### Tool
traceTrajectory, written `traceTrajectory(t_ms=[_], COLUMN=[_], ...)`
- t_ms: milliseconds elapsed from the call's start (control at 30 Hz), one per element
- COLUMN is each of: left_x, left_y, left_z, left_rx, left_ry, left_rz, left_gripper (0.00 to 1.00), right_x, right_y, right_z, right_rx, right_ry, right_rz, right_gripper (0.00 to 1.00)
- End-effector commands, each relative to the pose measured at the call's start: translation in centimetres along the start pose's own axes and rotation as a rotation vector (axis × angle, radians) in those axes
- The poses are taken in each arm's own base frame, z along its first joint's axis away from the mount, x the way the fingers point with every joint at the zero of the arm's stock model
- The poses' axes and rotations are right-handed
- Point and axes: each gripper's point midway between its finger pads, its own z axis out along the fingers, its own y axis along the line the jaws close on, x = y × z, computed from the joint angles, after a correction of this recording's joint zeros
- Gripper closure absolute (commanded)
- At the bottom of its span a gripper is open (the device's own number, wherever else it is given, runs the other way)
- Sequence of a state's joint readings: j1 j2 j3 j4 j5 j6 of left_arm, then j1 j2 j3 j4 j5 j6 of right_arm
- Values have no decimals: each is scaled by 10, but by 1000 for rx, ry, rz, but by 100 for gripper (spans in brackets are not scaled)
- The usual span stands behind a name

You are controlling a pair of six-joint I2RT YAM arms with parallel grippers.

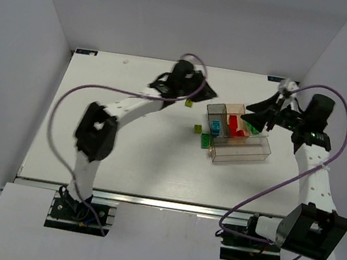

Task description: Sort the legos into containers by color

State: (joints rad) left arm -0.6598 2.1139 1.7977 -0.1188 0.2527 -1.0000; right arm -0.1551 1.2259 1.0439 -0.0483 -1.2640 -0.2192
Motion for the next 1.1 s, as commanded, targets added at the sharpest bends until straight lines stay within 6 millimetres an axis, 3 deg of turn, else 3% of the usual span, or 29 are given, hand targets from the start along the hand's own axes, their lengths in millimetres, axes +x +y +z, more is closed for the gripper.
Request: traceTrajectory(t_ms=[0, 33, 67, 100, 133, 167, 200, 267, 300, 367, 400, 467, 500, 633, 767, 900, 1067], left_x=[-62, -80, -68, -62, -61, -56, -36, -25, -8, -2, 10, 16, 16, 36, 50, 56, 56], left_y=[49, 44, 72, 89, 89, 100, 123, 126, 145, 141, 155, 162, 155, 171, 181, 185, 186], left_z=[-105, -142, -154, -169, -188, -199, -208, -231, -238, -264, -272, -291, -304, -329, -342, -346, -349], left_rx=[-258, -273, -345, -415, -431, -471, -536, -558, -597, -587, -617, -648, -626, -656, -670, -666, -679], left_ry=[-227, -303, -279, -271, -279, -264, -215, -214, -191, -237, -229, -269, -304, -326, -326, -333, -326], left_rz=[58, 72, 97, 100, 108, 116, 110, 117, 106, 99, 89, 65, 66, 40, 8, -1, 19], left_gripper=[59, 48, 33, 29, 26, 24, 23, 23, 23, 23, 23, 22, 22, 21, 21, 20, 19], right_x=[23, 40, 50, 62, 76, 88, 91, 108, 108, 127, 128, 140, 143, 157, 174, 188, 201], right_y=[32, 20, 23, 32, 25, 19, 22, 11, 21, 15, 24, 14, 17, 2, 1, 12, 9], right_z=[19, 23, 41, 53, 61, 68, 78, 94, 107, 111, 122, 125, 131, 138, 145, 134, 122], right_rx=[-188, -179, -237, -280, -260, -243, -252, -216, -244, -242, -264, -220, -219, -142, -158, -230, -277], right_ry=[129, 228, 297, 356, 456, 508, 536, 632, 651, 749, 763, 831, 846, 958, 1047, 1145, 1215], right_rz=[-138, -250, -252, -248, -283, -257, -283, -339, -380, -392, -421, -432, -436, -482, -467, -436, -547], right_gripper=[47, 46, 43, 40, 38, 34, 32, 30, 30, 31, 31, 32, 32, 28, 11, 11, 11])
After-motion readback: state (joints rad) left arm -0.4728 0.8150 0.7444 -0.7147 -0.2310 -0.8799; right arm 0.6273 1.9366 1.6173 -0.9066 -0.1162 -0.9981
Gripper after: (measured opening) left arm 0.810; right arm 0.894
